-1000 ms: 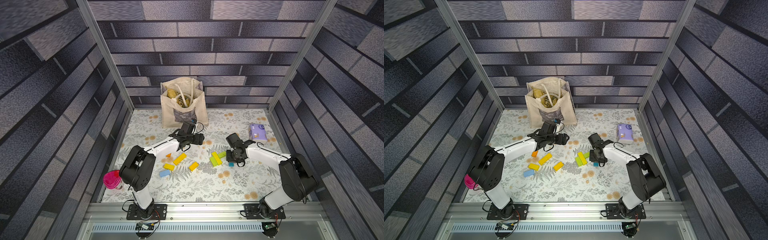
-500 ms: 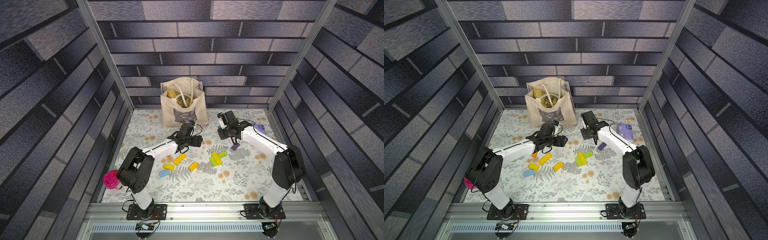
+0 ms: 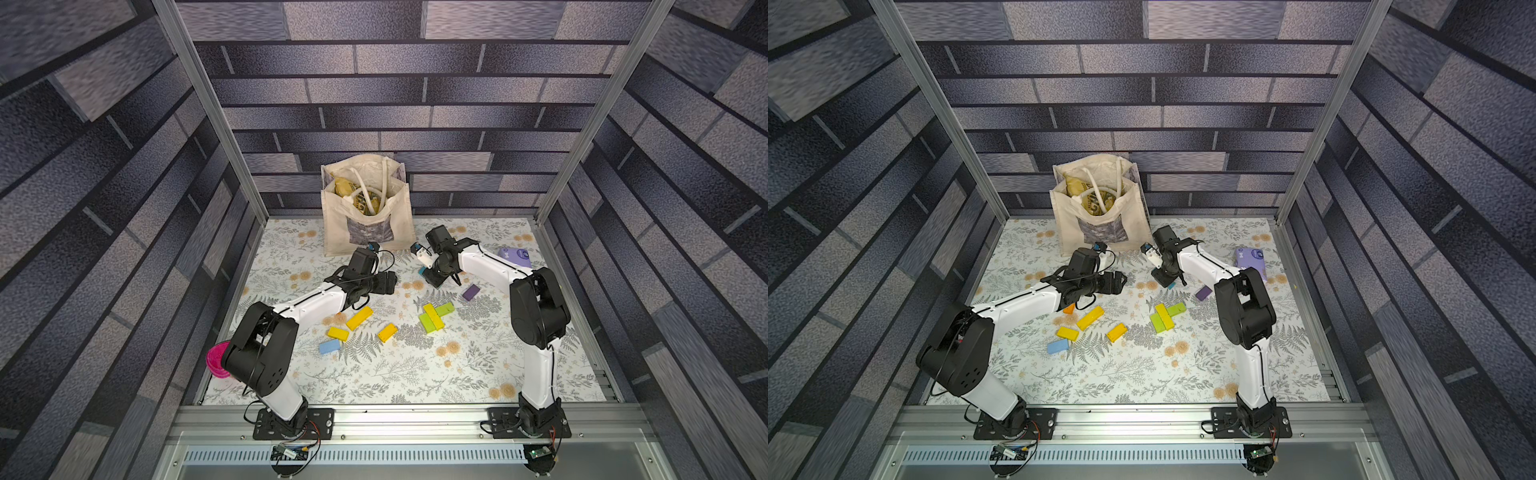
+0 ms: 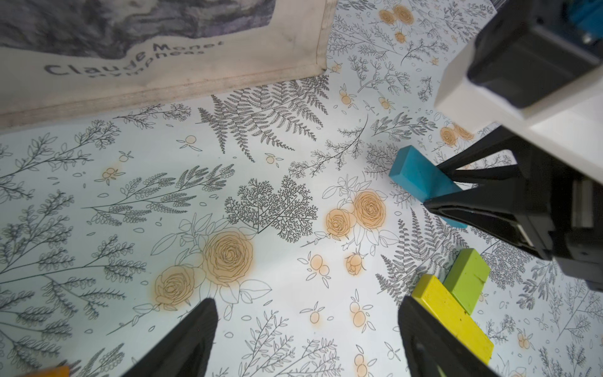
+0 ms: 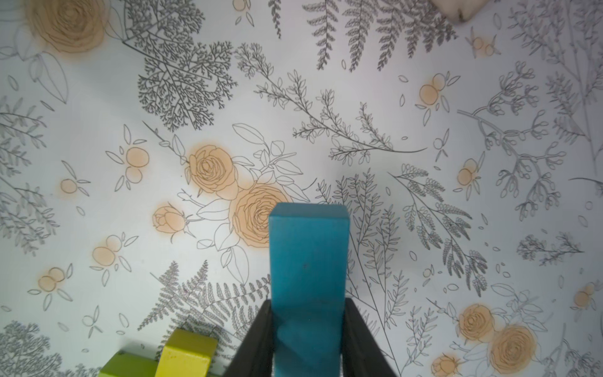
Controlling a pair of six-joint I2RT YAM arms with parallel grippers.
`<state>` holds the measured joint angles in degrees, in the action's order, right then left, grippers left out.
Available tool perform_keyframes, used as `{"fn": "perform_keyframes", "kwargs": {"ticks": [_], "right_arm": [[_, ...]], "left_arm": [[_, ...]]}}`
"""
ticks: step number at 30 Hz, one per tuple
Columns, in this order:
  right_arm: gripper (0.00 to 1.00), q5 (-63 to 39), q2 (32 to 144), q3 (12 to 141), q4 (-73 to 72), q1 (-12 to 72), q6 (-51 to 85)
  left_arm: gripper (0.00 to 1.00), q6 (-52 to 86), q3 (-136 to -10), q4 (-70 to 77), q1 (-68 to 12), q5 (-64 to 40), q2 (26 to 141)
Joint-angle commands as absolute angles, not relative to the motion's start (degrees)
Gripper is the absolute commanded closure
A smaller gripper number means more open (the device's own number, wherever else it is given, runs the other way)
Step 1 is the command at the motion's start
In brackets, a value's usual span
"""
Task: Assemble the letter p with building blocks
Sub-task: Place the building block at the center of the board.
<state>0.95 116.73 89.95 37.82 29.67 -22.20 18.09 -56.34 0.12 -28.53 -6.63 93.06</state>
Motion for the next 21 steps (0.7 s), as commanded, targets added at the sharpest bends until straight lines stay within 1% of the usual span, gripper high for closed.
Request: {"fn": "perform_keyframes", "kwargs": {"ticks": [1,4,9,14,21], "right_arm": [[0.94,-0.5,118.9,89.6,38.9,30.0,-24.4],[0.91,-0.3,120.0,90.0,39.2,30.0,-24.3],[0.93,-1.4,120.2,89.1,38.9,30.0,-23.4],[0.88,-1.3,120.8,88.7,39.4,30.0,-23.7],[0.87,-0.9,121.6,87.8,39.7,30.0,-24.0]], "left_arm": [[0.1,20.0,-55.7,1.6,-27.9,-6.5,92.3],[0.09,20.5,-56.3,1.4,-27.6,-6.9,93.2],[0.06,21.2,-55.9,1.7,-27.4,-6.5,93.3],[0.06,22.3,-55.5,2.4,-26.4,-7.2,93.8],[0.06,24.2,-55.5,4.4,-24.9,-9.3,95.0]]}}
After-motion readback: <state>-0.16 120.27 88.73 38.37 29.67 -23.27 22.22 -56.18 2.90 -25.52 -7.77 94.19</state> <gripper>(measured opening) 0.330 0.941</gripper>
